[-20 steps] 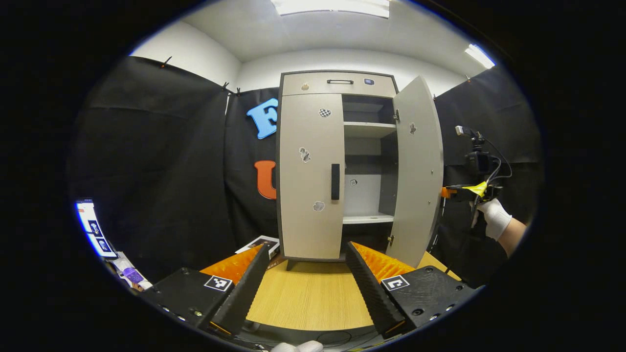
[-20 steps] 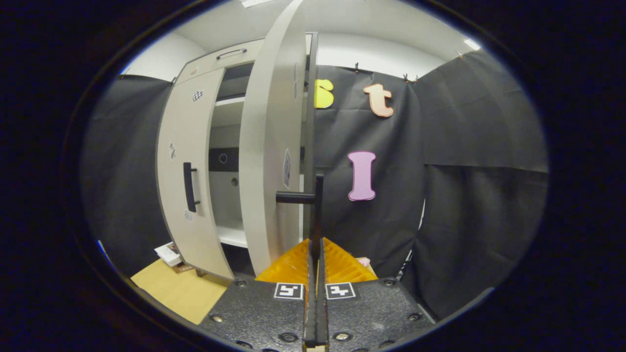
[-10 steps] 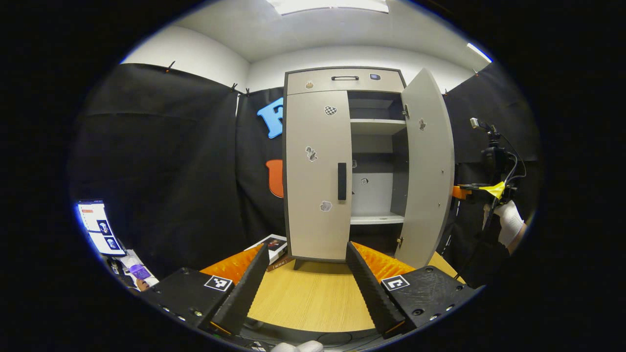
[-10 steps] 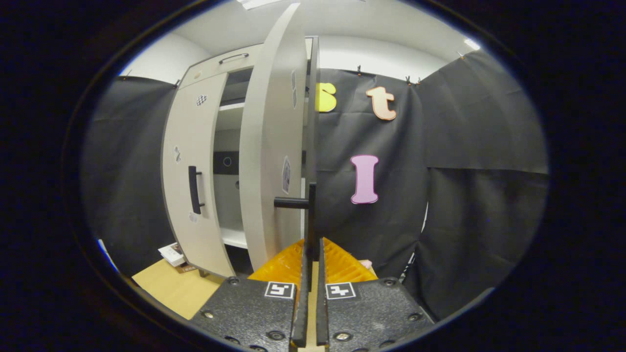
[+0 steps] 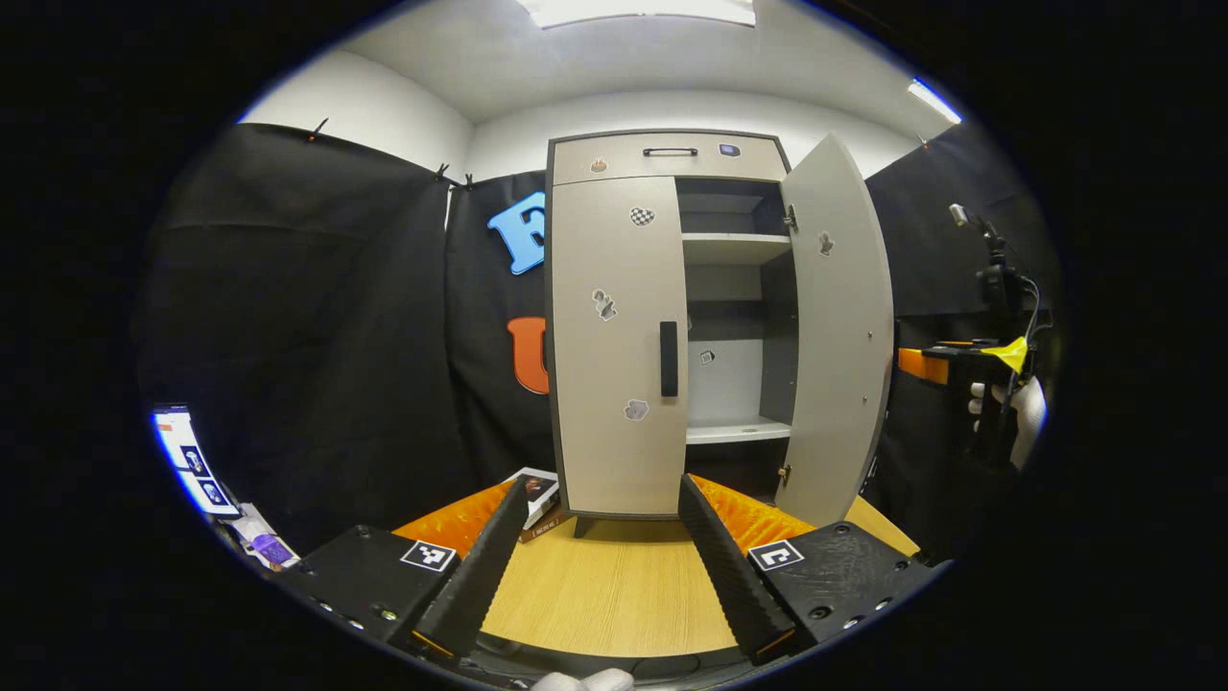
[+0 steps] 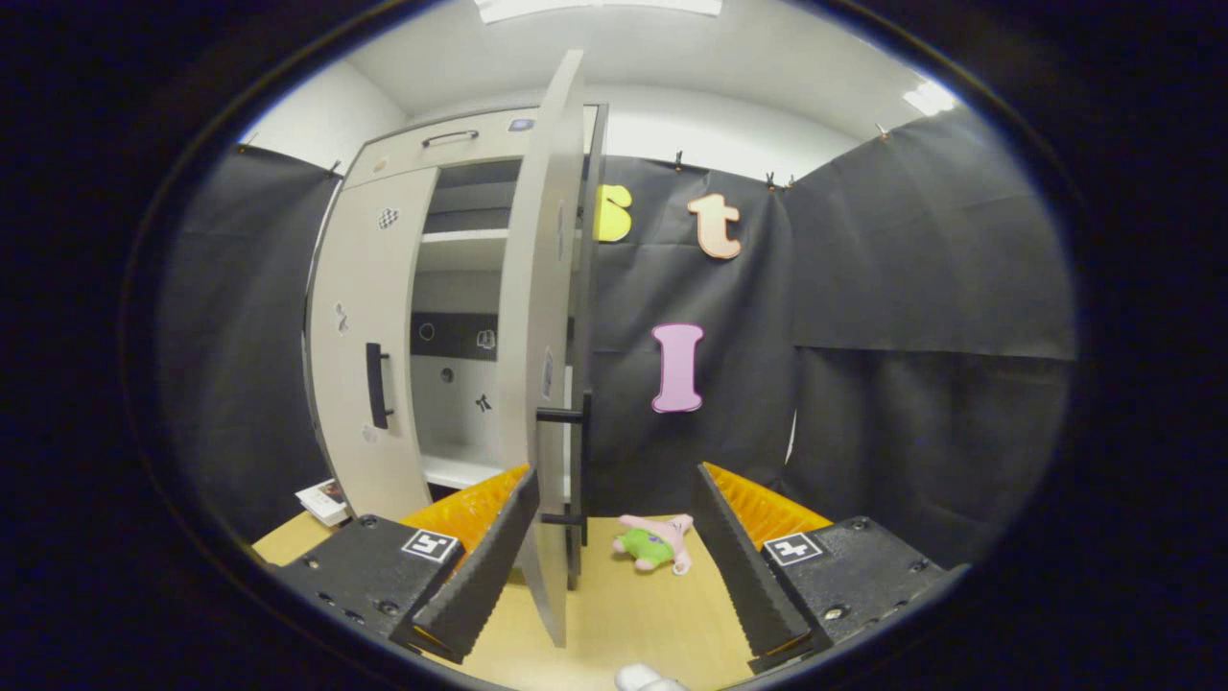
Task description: Open the right door of the double-door shoe cabinet with the right hand, and open the left door with the left hand.
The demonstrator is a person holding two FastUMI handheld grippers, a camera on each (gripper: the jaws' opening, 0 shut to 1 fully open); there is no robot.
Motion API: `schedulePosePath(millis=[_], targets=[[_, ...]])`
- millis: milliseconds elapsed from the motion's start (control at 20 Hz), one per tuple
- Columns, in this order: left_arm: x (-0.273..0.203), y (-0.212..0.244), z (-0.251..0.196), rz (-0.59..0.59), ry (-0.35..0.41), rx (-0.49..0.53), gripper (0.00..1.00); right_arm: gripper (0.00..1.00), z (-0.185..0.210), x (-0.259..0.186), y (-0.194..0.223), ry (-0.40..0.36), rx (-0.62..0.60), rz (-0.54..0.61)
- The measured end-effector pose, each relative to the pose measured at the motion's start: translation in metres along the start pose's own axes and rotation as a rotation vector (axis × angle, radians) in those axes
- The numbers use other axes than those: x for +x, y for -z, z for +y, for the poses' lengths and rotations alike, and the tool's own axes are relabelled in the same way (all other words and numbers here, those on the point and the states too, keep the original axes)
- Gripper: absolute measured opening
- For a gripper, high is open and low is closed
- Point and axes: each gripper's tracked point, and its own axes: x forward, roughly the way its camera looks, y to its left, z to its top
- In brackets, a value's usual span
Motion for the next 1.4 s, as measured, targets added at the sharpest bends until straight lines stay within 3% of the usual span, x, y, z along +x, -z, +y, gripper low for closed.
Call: schedulePosePath(millis=[350, 700, 1000, 1400], targets=[[0.022, 0.004, 0.022, -0.003, 0.075, 0.018, 0.95, 1.00, 0.034, -0.025, -0.002, -0.069, -0.011, -0.041], [0.053, -0.010, 0.027, -0.044, 0.105, 0.035, 0.95, 1.00, 0.055, -0.039, 0.009, -0.117, 0.008, 0.015], [0.154, -0.046, -0.018, -0.120, 0.116, 0.052, 0.95, 1.00, 0.060, -0.037, 0.009, -0.154, 0.008, 0.028], [0.287, -0.076, -0.083, -0.138, 0.145, 0.047, 0.96, 1.00, 0.050, -0.024, 0.003, -0.151, -0.012, 0.013]])
